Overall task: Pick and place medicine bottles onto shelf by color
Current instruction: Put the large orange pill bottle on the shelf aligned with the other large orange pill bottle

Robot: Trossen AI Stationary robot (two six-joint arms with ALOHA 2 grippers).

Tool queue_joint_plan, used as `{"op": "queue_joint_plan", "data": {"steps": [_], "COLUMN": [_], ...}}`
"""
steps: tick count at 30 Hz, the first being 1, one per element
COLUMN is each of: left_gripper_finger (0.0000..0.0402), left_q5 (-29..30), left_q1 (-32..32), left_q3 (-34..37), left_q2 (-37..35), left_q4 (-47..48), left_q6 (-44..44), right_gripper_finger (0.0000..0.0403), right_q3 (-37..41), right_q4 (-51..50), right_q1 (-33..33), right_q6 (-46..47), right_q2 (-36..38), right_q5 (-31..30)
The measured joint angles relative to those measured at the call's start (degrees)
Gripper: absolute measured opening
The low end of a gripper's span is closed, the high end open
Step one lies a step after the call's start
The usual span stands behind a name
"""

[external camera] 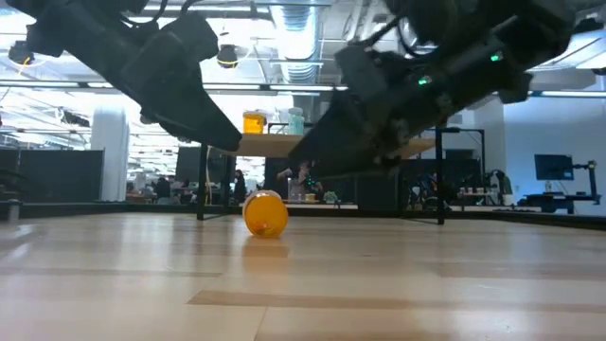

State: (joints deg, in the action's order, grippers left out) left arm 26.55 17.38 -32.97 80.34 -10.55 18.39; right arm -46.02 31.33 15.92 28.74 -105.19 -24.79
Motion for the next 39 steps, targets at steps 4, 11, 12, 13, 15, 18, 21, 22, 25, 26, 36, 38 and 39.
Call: {"op": "queue_joint_plan", "data": {"steps": [4,11,12,13,15,18,21,22,25,26,36,38,39], "left_gripper_finger": [0.03,0.03,0.03,0.03,0.03,0.03,0.03,0.03,0.03,0.03,0.03,0.03,0.03], "left_q5": [1.8,7.3,8.3,9.3,9.7,8.1,5.0,4.4,4.1,4.0,-0.5,-2.0,-2.4], "left_q1": [0.2,-1.9,-2.7,-3.5,-5.0,-6.4,-6.9,-6.9,-6.9,-6.9,-6.9,-6.9,-6.7], "left_q3": [0.1,2.0,2.6,3.1,3.6,3.6,3.5,3.5,2.7,2.5,1.2,1.1,1.2], "left_q2": [0.0,0.0,0.0,0.5,1.4,4.0,7.5,8.4,11.3,11.7,12.7,12.7,12.7], "left_q4": [0.6,-0.1,-0.2,-0.8,-1.1,-3.6,-9.9,-10.8,-10.9,-10.6,-10.3,-9.9,-9.6], "left_q6": [-0.2,0.8,1.8,2.7,4.0,4.7,3.1,2.6,2.5,2.7,3.9,4.8,4.9], "right_gripper_finger": [0.0276,0.0276,0.0276,0.0276,0.0276,0.0276,0.0276,0.0276,0.0276,0.0276,0.0276,0.0276,0.0276], "right_q3": [-4.3,-7.3,-7.3,-7.3,-7.3,-7.3,-7.3,-7.3,-7.3,-7.3,-7.3,-7.3,-7.3], "right_q4": [-1.5,-4.2,-4.3,-4.3,-4.0,-3.9,-4.5,-4.9,-5.8,-5.8,-11.2,-13.2,-13.3], "right_q1": [0.1,2.3,2.6,2.9,3.5,3.7,4.2,4.4,4.8,4.8,4.8,4.8,4.8], "right_q6": [-0.7,-2.7,-2.7,-2.7,-2.8,-1.9,-1.9,-2.1,-2.2,-2.2,-1.9,-1.5,-1.3], "right_q2": [-3.9,-5.8,-5.8,-5.8,-5.8,-5.8,-5.8,-5.8,-5.8,-5.8,-5.8,-5.8,-5.8], "right_q5": [0.0,-2.0,-2.8,-3.5,-4.2,-4.4,-6.2,-7.2,-8.6,-8.6,-8.3,-8.3,-8.3]}}
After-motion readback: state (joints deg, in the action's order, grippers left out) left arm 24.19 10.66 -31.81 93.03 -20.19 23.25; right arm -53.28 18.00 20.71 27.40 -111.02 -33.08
